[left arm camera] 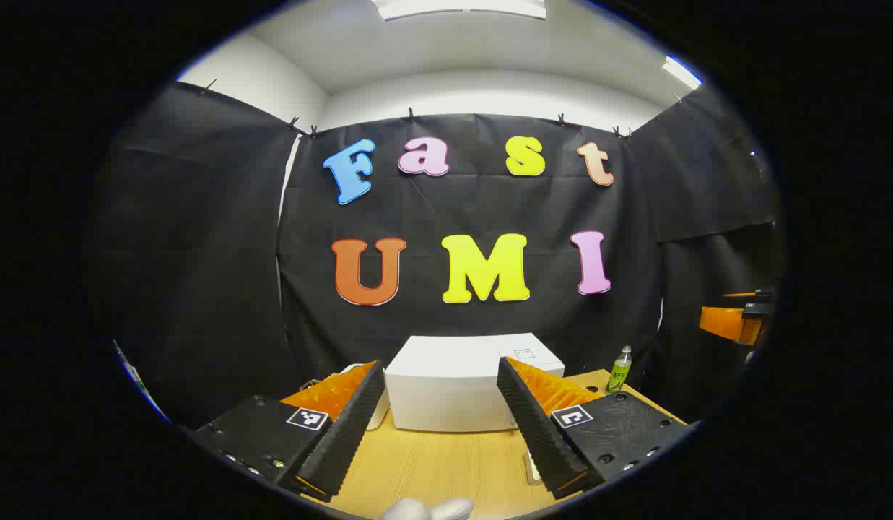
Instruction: Open the microwave oven with the left hand, put the food in, and close the microwave oven.
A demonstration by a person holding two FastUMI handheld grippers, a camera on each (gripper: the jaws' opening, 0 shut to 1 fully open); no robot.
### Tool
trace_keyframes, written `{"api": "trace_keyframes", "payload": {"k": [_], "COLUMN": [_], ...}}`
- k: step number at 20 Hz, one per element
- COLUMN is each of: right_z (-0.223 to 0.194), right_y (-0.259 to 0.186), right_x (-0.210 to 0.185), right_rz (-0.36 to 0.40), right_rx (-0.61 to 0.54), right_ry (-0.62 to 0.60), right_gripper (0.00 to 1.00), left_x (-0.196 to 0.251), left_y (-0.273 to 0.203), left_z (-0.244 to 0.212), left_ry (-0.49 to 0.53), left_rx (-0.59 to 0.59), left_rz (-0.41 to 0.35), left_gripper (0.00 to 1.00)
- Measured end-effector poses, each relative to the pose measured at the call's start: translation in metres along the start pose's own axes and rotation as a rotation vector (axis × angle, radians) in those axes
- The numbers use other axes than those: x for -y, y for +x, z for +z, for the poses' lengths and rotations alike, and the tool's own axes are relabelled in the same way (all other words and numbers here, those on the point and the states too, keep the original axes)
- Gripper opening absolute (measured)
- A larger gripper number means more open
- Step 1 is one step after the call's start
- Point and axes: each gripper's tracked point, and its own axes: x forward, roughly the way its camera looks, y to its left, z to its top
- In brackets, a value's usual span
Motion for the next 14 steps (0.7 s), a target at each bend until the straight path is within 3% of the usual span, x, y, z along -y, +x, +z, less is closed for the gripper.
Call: {"api": "trace_keyframes", "payload": {"k": [1, 2, 3, 4, 5, 6, 7, 8, 9, 10, 11, 12, 14], "right_z": [-0.003, -0.003, -0.003, -0.003, -0.004, -0.004, -0.003, -0.002, -0.002, -0.002, -0.002, -0.001, -0.004], "right_y": [0.000, -0.001, -0.001, -0.002, -0.002, -0.003, -0.003, -0.004, -0.005, -0.004, -0.004, -0.005, -0.004], "right_x": [0.001, 0.000, -0.001, 0.000, 0.001, 0.004, 0.006, 0.009, 0.012, 0.014, 0.015, 0.014, 0.018], "right_rz": [-0.003, -0.005, -0.007, -0.006, -0.012, -0.018, -0.022, -0.029, -0.034, -0.039, -0.035, -0.032, -0.037], "right_rx": [-0.002, 0.002, 0.004, 0.008, 0.009, 0.006, 0.009, 0.010, 0.011, 0.010, 0.012, 0.015, 0.011], "right_ry": [-0.002, 0.002, 0.008, 0.016, 0.024, 0.027, 0.031, 0.033, 0.033, 0.031, 0.033, 0.039, 0.045], "right_gripper": [1.00, 0.92, 0.92, 1.00, 0.92, 1.00, 1.00, 1.00, 0.92, 1.00, 0.92, 1.00, 1.00], "left_x": [-0.002, -0.001, 0.000, 0.001, 0.004, 0.004, 0.004, 0.003, 0.003, 0.004, 0.004, 0.005, 0.005], "left_y": [0.000, -0.001, 0.000, -0.001, -0.003, -0.003, -0.001, -0.002, 0.000, 0.002, 0.002, 0.002, 0.004], "left_z": [0.004, 0.006, 0.006, 0.007, 0.007, 0.007, 0.006, 0.007, 0.009, 0.008, 0.006, 0.004, 0.001], "left_ry": [0.005, 0.007, 0.009, 0.002, -0.008, -0.014, -0.015, -0.011, -0.005, -0.003, -0.004, -0.004, 0.001], "left_rx": [0.006, 0.012, 0.011, 0.010, 0.007, 0.000, -0.001, 0.002, 0.003, 0.002, 0.000, -0.004, -0.012], "left_rz": [-0.002, -0.007, -0.013, -0.025, -0.034, -0.037, -0.039, -0.036, -0.034, -0.034, -0.034, -0.034, -0.034], "left_gripper": [0.96, 0.96, 0.96, 0.93, 0.96, 0.96, 1.00, 0.96, 0.96, 0.96, 1.00, 0.96, 1.00]}}
